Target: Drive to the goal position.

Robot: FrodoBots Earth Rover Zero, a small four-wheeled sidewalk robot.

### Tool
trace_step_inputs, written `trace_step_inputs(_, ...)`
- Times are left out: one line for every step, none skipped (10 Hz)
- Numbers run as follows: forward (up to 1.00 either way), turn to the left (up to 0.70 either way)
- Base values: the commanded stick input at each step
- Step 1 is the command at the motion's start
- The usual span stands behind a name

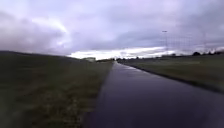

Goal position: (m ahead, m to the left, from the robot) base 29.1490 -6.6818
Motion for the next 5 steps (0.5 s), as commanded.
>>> trace_step_inputs(0.70,0.00)
trace_step_inputs(0.70,0.00)
trace_step_inputs(0.70,0.00)
trace_step_inputs(0.70,-0.02)
trace_step_inputs(0.70,-0.21)
